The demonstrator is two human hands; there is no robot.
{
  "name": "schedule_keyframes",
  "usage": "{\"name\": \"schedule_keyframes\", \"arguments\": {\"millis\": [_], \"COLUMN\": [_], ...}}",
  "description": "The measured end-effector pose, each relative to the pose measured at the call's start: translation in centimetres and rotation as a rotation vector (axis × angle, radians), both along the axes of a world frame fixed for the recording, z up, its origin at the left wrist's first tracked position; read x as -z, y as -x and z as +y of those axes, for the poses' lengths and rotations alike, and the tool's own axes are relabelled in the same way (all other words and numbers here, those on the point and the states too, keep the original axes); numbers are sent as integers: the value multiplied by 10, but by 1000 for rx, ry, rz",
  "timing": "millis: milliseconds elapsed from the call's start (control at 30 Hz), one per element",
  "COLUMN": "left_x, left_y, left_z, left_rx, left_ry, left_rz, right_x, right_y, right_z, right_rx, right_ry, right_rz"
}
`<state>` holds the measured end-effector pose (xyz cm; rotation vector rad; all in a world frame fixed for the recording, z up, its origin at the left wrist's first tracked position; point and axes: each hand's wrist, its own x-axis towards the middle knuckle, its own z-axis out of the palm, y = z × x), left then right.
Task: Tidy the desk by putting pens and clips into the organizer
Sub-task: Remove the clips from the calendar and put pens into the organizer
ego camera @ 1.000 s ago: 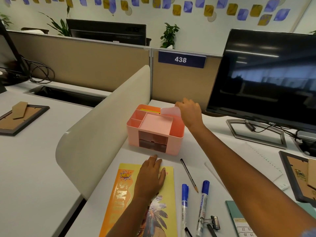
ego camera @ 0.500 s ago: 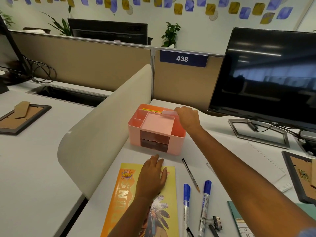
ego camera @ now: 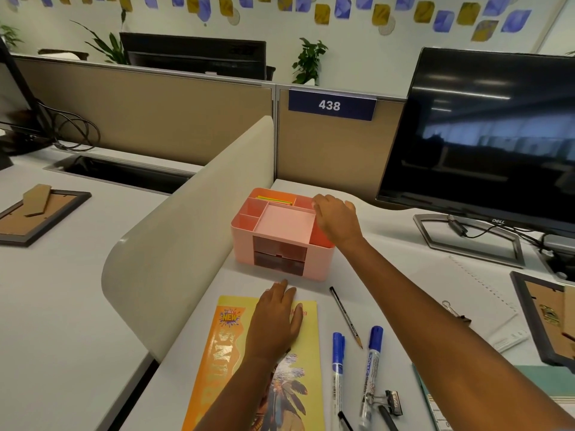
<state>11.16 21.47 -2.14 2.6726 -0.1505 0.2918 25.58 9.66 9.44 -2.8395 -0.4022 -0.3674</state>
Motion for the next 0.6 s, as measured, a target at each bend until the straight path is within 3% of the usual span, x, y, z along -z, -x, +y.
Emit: {"name": "schedule_keyframes", "arguments": {"millis": [233, 467, 600], "left_x": [-7, -14, -21], "left_y": [0, 7, 16], "left_z": [-1, -7, -38], "left_rx": [25, 61, 24], "left_ry": [-75, -226, -141], "left_rz": [8, -78, -83], "right_x": [14, 49, 63], "right_y": [42, 122, 166], "right_z": [-44, -122, -167], "right_rx": [8, 169, 286], "right_ry": [-296, -395, -403], "right_rz": [-258, -238, -201]}}
